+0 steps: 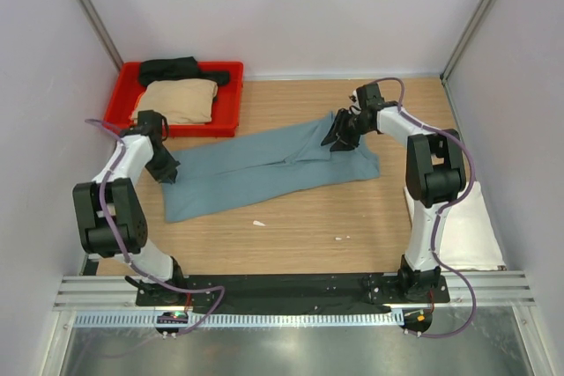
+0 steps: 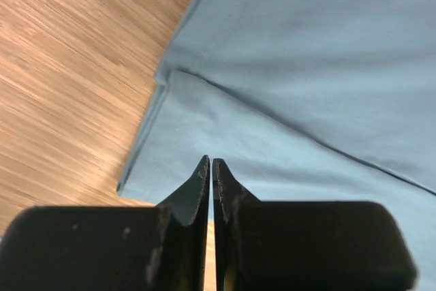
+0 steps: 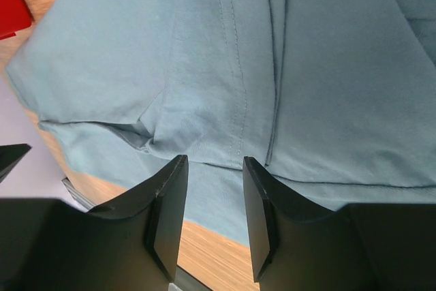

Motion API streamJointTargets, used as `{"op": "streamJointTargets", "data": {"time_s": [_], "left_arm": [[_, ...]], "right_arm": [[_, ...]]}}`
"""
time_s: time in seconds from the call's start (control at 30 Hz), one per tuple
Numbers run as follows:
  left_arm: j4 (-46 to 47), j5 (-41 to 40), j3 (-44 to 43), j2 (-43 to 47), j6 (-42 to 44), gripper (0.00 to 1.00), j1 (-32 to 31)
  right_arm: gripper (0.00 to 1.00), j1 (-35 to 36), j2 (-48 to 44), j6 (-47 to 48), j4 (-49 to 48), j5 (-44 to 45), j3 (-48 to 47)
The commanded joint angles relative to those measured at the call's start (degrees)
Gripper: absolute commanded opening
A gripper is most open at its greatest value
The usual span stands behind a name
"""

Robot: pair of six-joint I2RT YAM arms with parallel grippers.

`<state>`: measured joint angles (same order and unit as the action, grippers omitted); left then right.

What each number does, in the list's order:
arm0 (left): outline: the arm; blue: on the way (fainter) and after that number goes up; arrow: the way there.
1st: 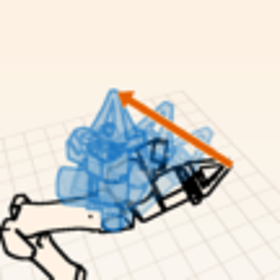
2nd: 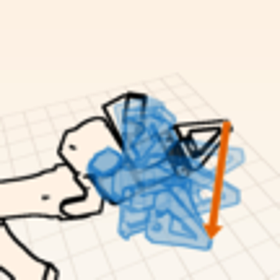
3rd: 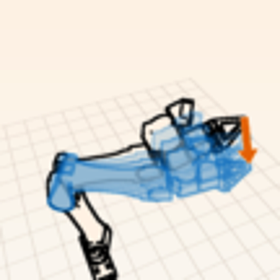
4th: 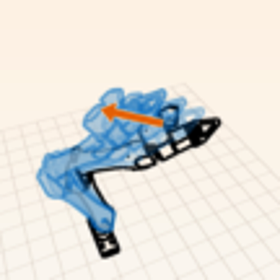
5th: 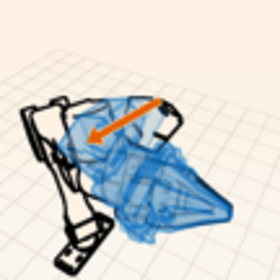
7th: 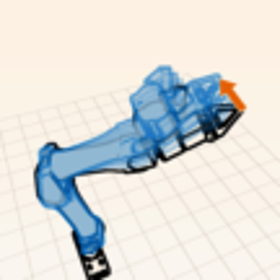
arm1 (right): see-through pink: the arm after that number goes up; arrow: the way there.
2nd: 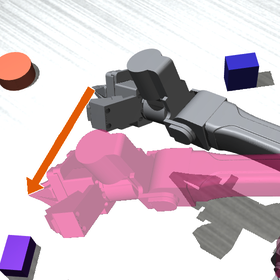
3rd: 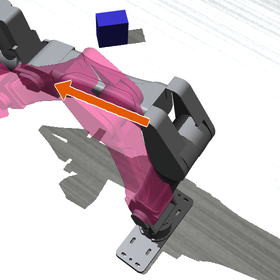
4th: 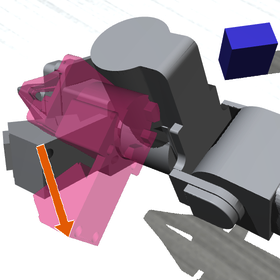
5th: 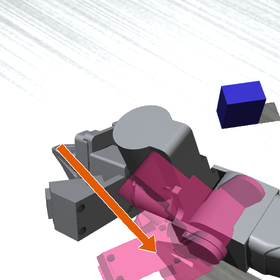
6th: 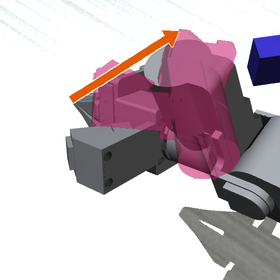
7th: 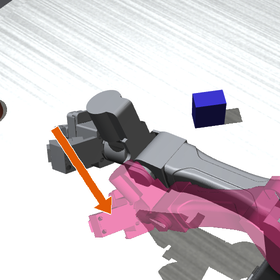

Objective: Fold and stack the t-shirts
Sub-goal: Fold the tshirt

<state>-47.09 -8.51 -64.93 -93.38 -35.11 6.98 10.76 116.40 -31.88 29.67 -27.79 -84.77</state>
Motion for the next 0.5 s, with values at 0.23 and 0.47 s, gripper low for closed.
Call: {"op": "streamJointTargets", "data": {"time_s": [0.23, 0.47], "left_arm": [[1.6, 10.9, -2.8, 3.0, -2.9, 0.07, -10.1], [5.0, 16.7, -8.0, -1.4, -2.2, 0.08, -18.3]], "right_arm": [[0.45, 0.1, 0.1, 1.6, 0.8, 1.4, 1.6], [0.45, 0.2, 0.5, 1.5, -0.1, 1.3, 3.5]]}}
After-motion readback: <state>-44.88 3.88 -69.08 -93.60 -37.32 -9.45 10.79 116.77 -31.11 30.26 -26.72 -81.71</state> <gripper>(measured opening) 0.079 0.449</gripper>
